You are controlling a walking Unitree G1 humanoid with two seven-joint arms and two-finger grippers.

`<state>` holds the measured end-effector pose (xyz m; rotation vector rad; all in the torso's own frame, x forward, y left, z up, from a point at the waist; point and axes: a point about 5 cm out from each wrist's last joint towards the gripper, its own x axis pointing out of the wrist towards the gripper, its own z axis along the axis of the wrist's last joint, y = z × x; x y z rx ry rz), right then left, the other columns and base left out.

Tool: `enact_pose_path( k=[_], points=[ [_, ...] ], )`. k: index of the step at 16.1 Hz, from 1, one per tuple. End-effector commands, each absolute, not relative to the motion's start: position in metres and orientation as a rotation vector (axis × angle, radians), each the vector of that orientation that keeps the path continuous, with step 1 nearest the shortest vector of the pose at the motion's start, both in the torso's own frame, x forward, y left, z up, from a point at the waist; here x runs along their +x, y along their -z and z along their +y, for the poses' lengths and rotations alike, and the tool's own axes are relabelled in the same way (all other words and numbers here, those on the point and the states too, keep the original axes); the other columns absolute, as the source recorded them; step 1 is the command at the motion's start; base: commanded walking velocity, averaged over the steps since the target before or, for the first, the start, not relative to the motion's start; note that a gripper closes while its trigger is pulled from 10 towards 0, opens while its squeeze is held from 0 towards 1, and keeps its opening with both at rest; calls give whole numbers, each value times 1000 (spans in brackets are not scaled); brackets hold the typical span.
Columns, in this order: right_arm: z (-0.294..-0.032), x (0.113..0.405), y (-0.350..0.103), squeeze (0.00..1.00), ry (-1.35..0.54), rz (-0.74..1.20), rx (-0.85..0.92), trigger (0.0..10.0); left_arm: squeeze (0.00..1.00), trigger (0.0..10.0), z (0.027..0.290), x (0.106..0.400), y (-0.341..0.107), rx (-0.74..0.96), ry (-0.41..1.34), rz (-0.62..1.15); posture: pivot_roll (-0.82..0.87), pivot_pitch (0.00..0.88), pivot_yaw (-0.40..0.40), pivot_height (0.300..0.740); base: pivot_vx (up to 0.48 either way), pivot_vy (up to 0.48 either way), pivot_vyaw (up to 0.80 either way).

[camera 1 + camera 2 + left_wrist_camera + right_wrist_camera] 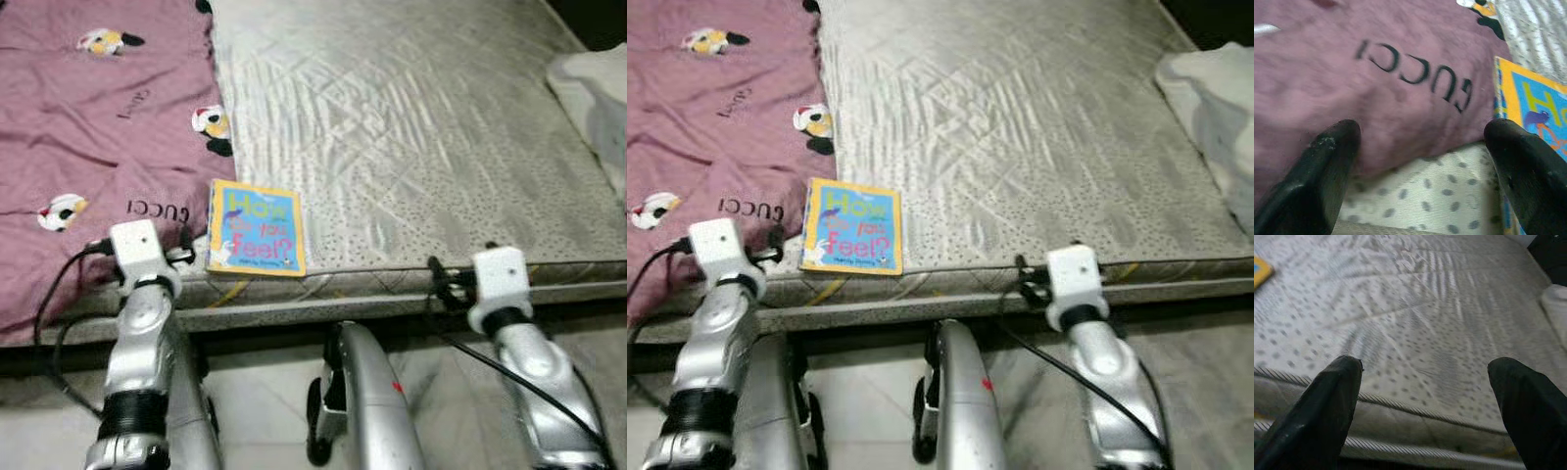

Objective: Clean up the room

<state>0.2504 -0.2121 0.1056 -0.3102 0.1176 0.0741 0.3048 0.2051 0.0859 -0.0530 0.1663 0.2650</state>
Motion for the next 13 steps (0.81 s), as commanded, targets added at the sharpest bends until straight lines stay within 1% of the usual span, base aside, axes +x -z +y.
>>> enact_pose_path(
  k=[1, 6, 8, 10, 11, 13],
  points=[
    [-218, 247, -107, 0, -58, 131, -317, 10000, 0, 10000, 203, 306, -82, -71, -261, 174, -182, 216, -200, 561, 0, 0, 0],
    [-210, 244, -109, 0, -100, 136, -333, 10000, 0, 10000, 190, 326, -85, -94, -195, 156, -190, 221, -208, 561, 0, 0, 0],
    [-209, 244, -110, 0, -119, 139, -317, 10000, 0, 10000, 180, 328, -75, -116, -127, 234, -194, 221, -208, 561, 0, 0, 0],
    [-200, 237, -113, 0, -231, 153, -227, 10000, 0, 10000, 173, 328, -70, -135, -96, 262, -192, 221, -207, 561, 0, 0, 0],
    [-198, 229, -114, 0, -296, 167, -217, 10000, 0, 10000, 168, 330, -68, -141, -70, 282, -192, 223, -205, 561, 0, 0, 0],
    [-199, 226, -114, 0, -316, 181, -213, 10000, 0, 10000, 167, 330, -65, -153, -49, 300, -199, 226, -205, 561, 0, 0, 0]
  ],
)
